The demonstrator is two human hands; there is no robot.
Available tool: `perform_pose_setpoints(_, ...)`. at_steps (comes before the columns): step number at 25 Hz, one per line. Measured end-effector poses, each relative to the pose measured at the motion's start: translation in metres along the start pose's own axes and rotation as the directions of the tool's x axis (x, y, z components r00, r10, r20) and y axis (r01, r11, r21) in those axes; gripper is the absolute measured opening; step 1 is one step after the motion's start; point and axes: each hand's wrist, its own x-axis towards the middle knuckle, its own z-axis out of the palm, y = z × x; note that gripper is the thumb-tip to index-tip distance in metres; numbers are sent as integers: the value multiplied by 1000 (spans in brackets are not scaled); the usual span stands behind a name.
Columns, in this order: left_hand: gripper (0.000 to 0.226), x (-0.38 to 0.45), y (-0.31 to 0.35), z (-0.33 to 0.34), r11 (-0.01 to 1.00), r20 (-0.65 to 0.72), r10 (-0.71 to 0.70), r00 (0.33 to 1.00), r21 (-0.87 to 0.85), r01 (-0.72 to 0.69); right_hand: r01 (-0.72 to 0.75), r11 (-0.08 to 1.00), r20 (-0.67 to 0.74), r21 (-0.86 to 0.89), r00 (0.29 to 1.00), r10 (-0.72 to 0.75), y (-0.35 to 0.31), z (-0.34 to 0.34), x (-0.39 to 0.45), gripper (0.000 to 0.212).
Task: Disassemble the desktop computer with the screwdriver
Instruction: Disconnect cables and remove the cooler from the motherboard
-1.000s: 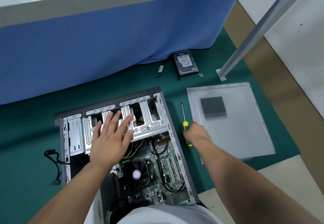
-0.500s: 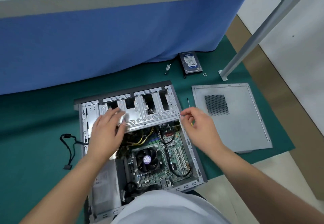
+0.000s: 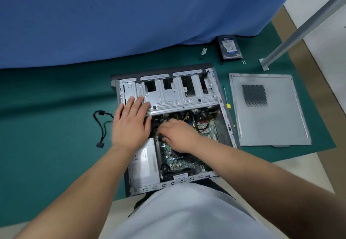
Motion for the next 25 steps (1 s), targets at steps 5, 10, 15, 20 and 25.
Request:
perform_pose_setpoints(5, 46, 1, 3, 0, 1000, -8, 3, 1000, 6, -3, 105, 951, 125, -289, 990, -71, -10, 14, 27, 24)
perform_pose_setpoints(10, 42, 1, 2, 0, 1000, -29, 9, 1000, -4, -9, -29, 964, -7, -264, 1000, 28, -3, 19, 22, 14)
perform_pose_setpoints(15, 42, 1, 3, 0, 1000, -35, 6, 999, 8, -5, -149, 975, 23, -167, 988, 155, 0, 19, 21, 20)
perform_pose_setpoints(20, 43, 1, 3, -1, 1000, -29, -5, 1000, 8, 5, -263, 953, 48, -149, 961, 272, -10, 20, 32, 26)
perform_pose_setpoints(25, 45, 1, 5, -2, 1000, -24, -7, 1000, 6, 7, -316, 917, 26, -244, 943, 332, -19, 26, 37, 19)
